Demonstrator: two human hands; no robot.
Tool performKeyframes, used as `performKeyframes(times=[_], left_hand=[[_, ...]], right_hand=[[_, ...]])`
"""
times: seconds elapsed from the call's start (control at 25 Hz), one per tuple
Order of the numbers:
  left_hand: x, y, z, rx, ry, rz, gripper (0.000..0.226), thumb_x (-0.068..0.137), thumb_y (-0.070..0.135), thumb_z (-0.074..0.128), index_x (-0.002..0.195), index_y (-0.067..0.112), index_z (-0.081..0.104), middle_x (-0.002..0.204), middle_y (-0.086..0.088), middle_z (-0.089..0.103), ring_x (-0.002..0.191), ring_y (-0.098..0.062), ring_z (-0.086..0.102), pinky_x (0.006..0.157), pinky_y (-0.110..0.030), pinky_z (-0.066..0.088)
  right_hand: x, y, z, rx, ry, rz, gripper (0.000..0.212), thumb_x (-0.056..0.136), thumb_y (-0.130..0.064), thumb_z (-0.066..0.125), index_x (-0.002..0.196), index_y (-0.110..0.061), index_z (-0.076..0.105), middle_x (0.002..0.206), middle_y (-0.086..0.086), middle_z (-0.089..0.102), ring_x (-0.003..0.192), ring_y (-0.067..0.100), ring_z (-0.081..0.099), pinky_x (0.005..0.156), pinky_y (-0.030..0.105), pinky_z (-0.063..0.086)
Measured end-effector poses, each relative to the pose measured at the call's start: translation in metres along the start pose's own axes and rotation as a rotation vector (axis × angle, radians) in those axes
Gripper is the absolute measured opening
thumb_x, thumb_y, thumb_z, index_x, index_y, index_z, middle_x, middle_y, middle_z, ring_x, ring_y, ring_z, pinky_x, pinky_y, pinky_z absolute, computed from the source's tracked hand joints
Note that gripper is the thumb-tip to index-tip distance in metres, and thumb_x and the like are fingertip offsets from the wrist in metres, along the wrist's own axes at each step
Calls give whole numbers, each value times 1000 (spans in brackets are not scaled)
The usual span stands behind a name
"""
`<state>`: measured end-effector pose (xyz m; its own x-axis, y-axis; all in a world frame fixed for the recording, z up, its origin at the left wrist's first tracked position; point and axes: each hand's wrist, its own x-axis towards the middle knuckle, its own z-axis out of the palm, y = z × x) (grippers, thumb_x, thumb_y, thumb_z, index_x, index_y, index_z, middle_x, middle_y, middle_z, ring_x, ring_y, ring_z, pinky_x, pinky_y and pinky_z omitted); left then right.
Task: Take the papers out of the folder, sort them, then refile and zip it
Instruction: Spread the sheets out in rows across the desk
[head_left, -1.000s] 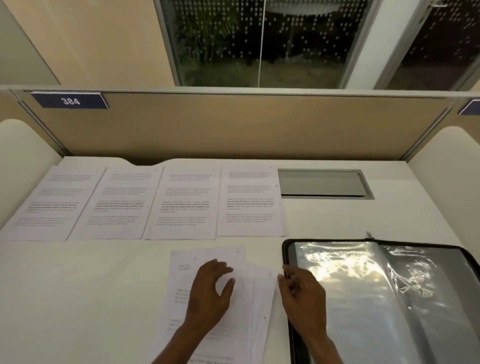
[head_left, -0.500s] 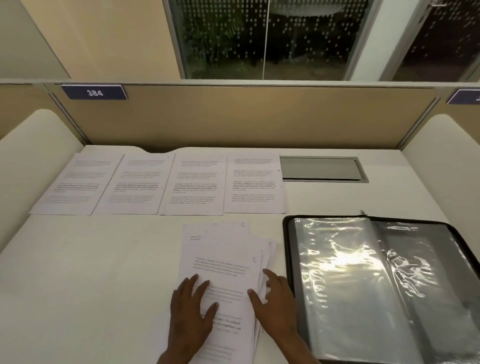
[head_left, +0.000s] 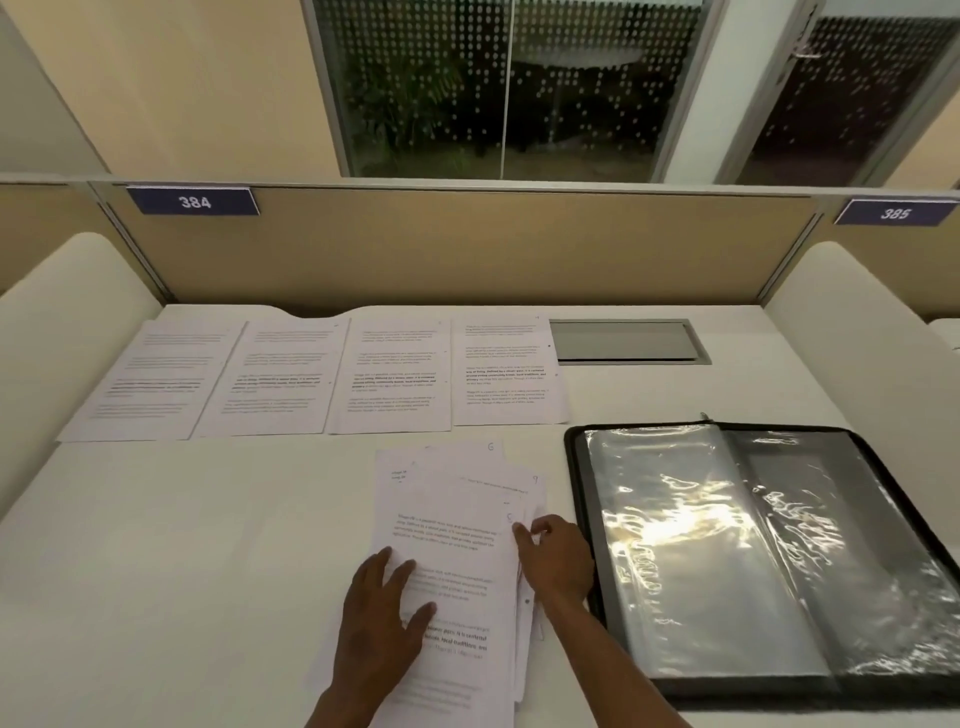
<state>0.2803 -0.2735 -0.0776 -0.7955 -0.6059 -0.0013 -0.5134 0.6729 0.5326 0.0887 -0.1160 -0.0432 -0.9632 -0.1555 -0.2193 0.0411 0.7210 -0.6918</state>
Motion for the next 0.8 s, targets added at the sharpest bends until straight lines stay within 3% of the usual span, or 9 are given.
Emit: performKeyframes(times=[0.12,0.28,0.44,0.6,0.68,0.8], left_hand=[[-1,0,-2,37,-22,25,71,79,66,47,130,19,64,148,-9,48,139,-32,39,110,-48,38],[-3,-7,-9,76,-34,17,71,81,65,44,130,19,64,148,-10,49,139,-33,39,108,-50,39],[0,-18,-13,78,-33,24,71,80,66,43,130,20,64,148,-9,49,139,-32,40,109,-50,39],[-1,-20,-12,75,-37,51,69,80,62,42,130,19,64,148,-12,48,138,-34,39,108,-52,39],[-2,-17,-12,60,-10,110,65,87,58,39,136,21,60,152,-11,44,142,-33,34,111,-52,35],[-4,6,-11,-11,1,250,61,98,61,29,147,30,46,162,-2,27,151,-24,16,121,-45,22]], right_hand=[[-4,-9,2,158,33,99,18,87,-35,75,75,-24,67,83,-5,70,72,12,66,65,33,59],[-15,-19,-3,413,68,133,18,88,-31,76,74,-20,71,81,-4,71,81,15,68,64,23,48],[-31,-31,-30,458,197,-39,11,91,-27,73,82,-26,66,88,-8,68,86,11,66,70,21,50],[-44,-39,-59,437,201,-203,8,103,-31,53,97,-26,57,78,-5,71,66,9,68,52,25,53],[-46,-42,-72,365,239,-323,2,101,-24,57,103,-23,56,77,-6,72,61,7,68,49,21,52],[-45,-47,-79,310,79,-396,23,90,-17,74,108,-24,61,81,-12,73,66,1,69,56,13,52]])
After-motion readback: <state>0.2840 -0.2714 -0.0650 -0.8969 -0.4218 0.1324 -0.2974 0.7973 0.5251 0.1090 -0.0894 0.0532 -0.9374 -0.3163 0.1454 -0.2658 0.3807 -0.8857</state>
